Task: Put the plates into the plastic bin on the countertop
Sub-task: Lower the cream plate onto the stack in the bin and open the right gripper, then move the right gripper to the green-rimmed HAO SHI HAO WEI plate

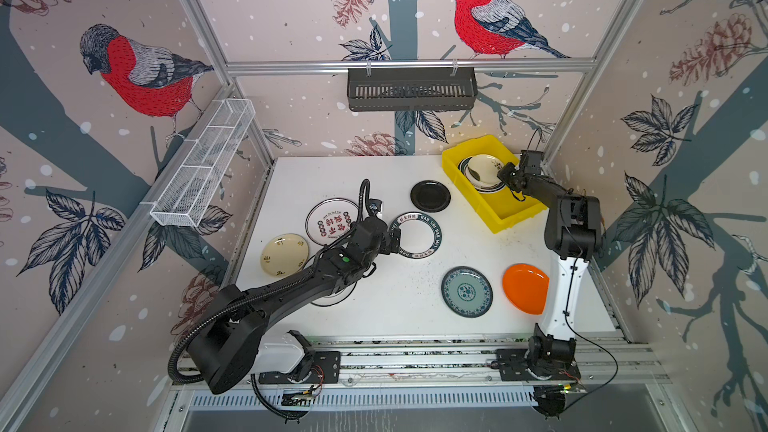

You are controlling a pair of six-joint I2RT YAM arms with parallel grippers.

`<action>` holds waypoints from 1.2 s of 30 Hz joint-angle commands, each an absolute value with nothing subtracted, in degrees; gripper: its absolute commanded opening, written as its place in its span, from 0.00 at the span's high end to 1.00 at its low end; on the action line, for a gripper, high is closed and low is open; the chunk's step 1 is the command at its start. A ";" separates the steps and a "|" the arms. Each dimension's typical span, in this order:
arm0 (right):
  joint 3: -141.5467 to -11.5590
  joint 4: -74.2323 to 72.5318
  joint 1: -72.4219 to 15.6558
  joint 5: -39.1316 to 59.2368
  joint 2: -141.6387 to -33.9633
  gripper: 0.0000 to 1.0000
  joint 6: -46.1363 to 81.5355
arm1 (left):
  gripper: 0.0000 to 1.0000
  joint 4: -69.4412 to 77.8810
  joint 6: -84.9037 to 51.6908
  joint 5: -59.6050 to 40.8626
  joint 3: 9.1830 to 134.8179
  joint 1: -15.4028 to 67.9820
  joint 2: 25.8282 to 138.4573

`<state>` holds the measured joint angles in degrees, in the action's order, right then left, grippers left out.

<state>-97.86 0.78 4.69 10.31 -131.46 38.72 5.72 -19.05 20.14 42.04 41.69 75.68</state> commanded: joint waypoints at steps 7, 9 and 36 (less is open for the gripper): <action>-94.92 1.07 2.97 11.95 -126.60 0.43 34.84 | 0.02 5.53 -19.02 21.27 42.15 41.66 75.41; -92.89 1.05 2.37 11.60 -123.69 0.38 33.76 | 0.02 5.60 -19.07 21.31 42.02 41.66 75.11; -47.04 1.69 -11.40 25.12 -77.57 0.29 31.66 | 0.02 6.72 -19.30 20.66 39.24 41.72 71.38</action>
<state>-50.24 2.13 -10.04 20.86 -80.88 31.57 6.11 -18.20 20.93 39.83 41.69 71.72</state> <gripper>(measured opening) 0.714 0.979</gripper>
